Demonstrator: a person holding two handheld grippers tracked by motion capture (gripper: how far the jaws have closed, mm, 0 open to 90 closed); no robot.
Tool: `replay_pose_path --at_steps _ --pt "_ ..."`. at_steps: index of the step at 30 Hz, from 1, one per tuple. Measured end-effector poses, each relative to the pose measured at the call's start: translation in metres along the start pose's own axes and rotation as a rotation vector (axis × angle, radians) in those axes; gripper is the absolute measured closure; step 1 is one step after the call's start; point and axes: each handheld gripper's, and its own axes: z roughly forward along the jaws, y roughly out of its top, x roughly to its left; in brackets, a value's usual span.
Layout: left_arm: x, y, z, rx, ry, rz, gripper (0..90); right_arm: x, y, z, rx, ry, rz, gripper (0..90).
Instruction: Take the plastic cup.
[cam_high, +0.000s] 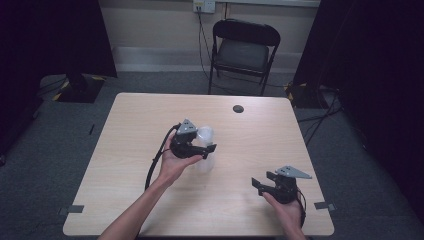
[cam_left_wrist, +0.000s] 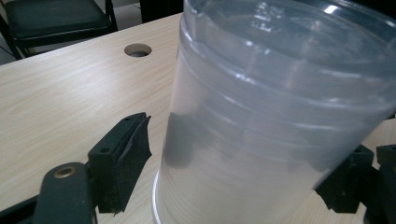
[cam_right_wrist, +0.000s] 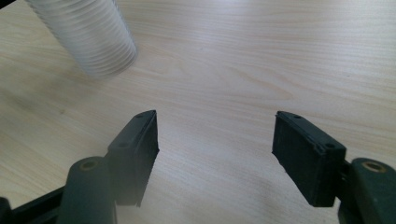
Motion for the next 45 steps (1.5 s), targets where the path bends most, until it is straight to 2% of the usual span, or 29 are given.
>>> replay_pose_path --at_steps 2,5,9,11,15,30,37,39,45 --pt "0.0 0.0 0.002 0.0 0.004 -0.007 19.7 0.0 0.0 0.0 0.001 0.001 0.0 31.3" --pt "0.0 -0.003 0.004 -0.004 0.022 -0.042 16.1 0.0 0.0 0.0 -0.003 0.003 -0.001 31.3" --pt "-0.003 -0.003 0.008 0.014 0.024 -0.04 16.5 0.0 0.0 -0.001 -0.006 0.003 0.0 31.3" --pt "-0.006 -0.003 0.009 0.025 0.028 -0.02 17.6 -0.001 0.0 -0.001 -0.004 0.003 0.001 31.3" --pt "-0.004 -0.003 0.006 0.04 0.034 0.007 27.6 -0.001 0.0 -0.002 -0.005 0.002 0.002 31.3" --pt "-0.005 0.001 0.003 0.029 0.024 0.006 28.8 -0.002 0.0 -0.003 -0.008 -0.005 0.005 31.4" --pt "-0.007 0.003 0.002 0.015 0.029 0.0 29.2 -0.003 0.0 -0.003 -0.007 -0.015 0.008 31.4" --pt "-0.007 0.004 0.001 0.003 0.027 -0.023 29.1 -0.003 0.001 -0.003 -0.006 -0.016 0.008 31.4" --pt "-0.009 0.006 -0.003 -0.018 0.03 -0.014 29.4 -0.002 0.001 -0.003 -0.009 -0.012 0.006 31.4"
